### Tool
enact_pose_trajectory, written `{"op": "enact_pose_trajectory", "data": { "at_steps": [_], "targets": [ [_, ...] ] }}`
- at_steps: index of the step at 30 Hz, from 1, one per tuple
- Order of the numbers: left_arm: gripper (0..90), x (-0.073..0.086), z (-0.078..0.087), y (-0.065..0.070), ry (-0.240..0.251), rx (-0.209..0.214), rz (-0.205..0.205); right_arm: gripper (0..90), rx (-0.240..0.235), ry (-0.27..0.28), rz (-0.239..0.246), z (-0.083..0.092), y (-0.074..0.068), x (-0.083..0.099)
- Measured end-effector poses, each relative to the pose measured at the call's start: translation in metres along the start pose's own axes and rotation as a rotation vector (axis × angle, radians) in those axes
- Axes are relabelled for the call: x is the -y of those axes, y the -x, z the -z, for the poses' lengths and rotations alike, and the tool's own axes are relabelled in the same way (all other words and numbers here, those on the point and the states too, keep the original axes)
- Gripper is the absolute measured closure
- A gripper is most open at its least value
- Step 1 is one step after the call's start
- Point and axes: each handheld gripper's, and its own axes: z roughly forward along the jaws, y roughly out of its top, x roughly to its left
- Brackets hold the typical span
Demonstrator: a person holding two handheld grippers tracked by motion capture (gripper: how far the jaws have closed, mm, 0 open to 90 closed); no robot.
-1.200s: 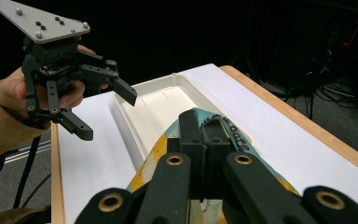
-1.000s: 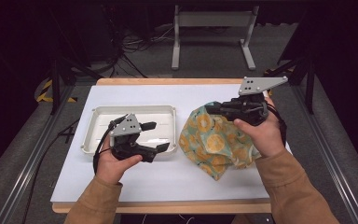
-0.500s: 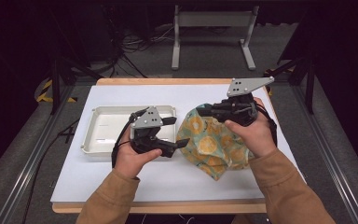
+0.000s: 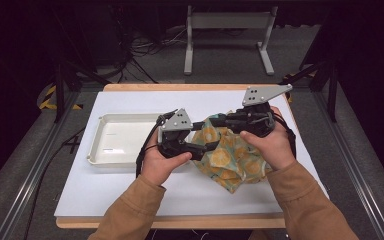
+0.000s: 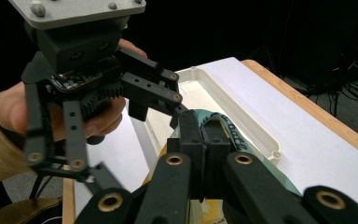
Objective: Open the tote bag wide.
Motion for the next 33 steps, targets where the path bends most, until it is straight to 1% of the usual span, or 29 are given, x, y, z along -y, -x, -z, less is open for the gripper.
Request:
{"op": "enact_pose_trajectory", "data": {
  "at_steps": [4,5,7,8,9,10,12,13,15,17,18,22,24,28,29,30,31,32,33],
  "targets": [
    [57.6,0.001,0.000,0.000,0.003,-0.001,-0.013,90.0,-0.006,-0.003,-0.002,0.000,0.000,0.001],
    [66.0,0.002,0.000,-0.001,0.005,0.000,-0.022,90.0,-0.007,-0.004,-0.003,0.000,0.000,0.002],
    [80.3,0.002,0.001,-0.001,0.008,0.002,-0.026,90.0,-0.007,-0.004,-0.006,0.000,0.000,0.003],
    [80.3,0.002,0.002,-0.001,0.007,-0.002,-0.027,89.9,-0.006,-0.006,-0.005,0.000,0.001,0.003],
    [85.9,0.002,0.002,-0.001,0.006,-0.005,-0.027,89.8,-0.009,-0.005,-0.006,0.001,0.001,0.004],
    [87.9,0.002,0.002,-0.001,0.004,-0.005,-0.030,89.8,-0.009,-0.005,-0.006,0.001,0.001,0.004],
    [89.4,0.003,0.002,-0.001,0.004,-0.001,-0.025,89.0,-0.009,-0.006,-0.008,0.002,0.001,0.005],
    [89.7,0.003,0.002,-0.001,0.005,0.006,-0.015,87.7,-0.010,-0.006,-0.010,0.003,0.002,0.006],
    [89.9,0.003,0.002,-0.001,0.004,0.002,-0.014,84.4,-0.010,-0.005,-0.013,0.007,0.002,0.007],
    [89.9,0.003,0.002,-0.002,0.004,0.003,-0.009,79.6,-0.008,0.003,-0.021,0.012,0.002,0.009],
    [89.9,0.003,0.002,-0.002,0.004,0.001,-0.014,78.3,-0.006,0.009,-0.022,0.015,0.002,0.010],
    [89.9,0.003,0.003,-0.003,0.009,-0.007,-0.008,72.6,0.012,0.034,-0.030,0.029,0.001,0.014],
    [89.9,0.003,0.003,-0.004,0.011,-0.005,-0.006,68.1,0.036,0.050,-0.029,0.039,0.000,0.017],
    [89.9,0.003,0.003,-0.004,0.013,-0.007,-0.005,62.1,0.076,0.081,-0.037,0.058,-0.001,0.026],
    [89.9,0.003,0.003,-0.004,0.015,-0.005,0.002,60.4,0.088,0.086,-0.041,0.063,-0.001,0.029],
    [89.9,0.003,0.003,-0.004,0.015,-0.006,0.002,60.4,0.088,0.086,-0.041,0.063,-0.001,0.029],
    [89.9,0.003,0.003,-0.005,0.015,-0.008,0.001,59.0,0.106,0.091,-0.044,0.069,0.000,0.033],
    [90.0,0.003,0.003,-0.005,0.015,-0.011,-0.006,57.4,0.136,0.092,-0.049,0.078,0.001,0.041],
    [90.0,0.003,0.003,-0.005,0.014,-0.010,-0.004,57.4,0.136,0.092,-0.049,0.078,0.001,0.041]
  ]
}}
